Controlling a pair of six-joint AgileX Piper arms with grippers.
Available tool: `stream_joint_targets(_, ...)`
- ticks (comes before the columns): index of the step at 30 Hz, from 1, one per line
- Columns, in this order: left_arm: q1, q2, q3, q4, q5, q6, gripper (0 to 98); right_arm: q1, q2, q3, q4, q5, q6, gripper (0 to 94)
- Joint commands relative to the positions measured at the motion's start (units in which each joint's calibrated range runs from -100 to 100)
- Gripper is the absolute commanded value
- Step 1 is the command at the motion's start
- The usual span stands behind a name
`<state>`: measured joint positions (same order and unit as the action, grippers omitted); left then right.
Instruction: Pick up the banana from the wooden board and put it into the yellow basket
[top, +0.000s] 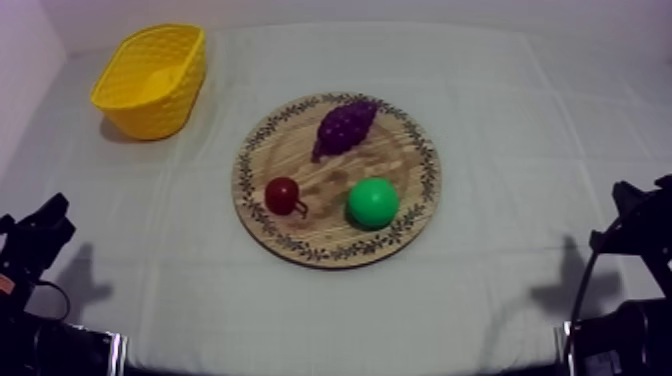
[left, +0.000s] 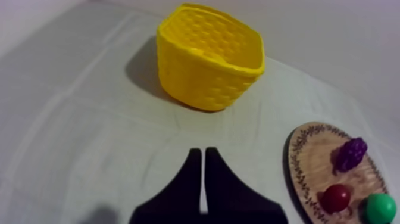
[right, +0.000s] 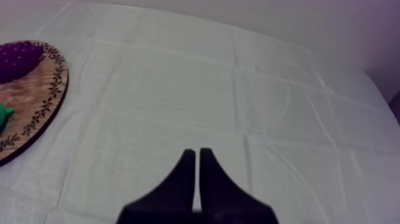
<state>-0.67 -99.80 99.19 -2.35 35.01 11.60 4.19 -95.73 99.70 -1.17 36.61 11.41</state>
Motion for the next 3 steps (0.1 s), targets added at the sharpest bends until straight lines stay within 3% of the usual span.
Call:
stream_joint_targets(1, 0.04, -0.02, -0.07, -0.02, 0.01, -3.47, 0.1, 0.02, -0.02, -0.03, 0.02, 0.0, 0.0, 0.2)
stream_joint_targets(3, 0.05, -0.03, -0.08, -0.02, 0.04, -3.06, 0.1, 0.02, -0.02, -0.03, 0.02, 0.0, 0.0, 0.2)
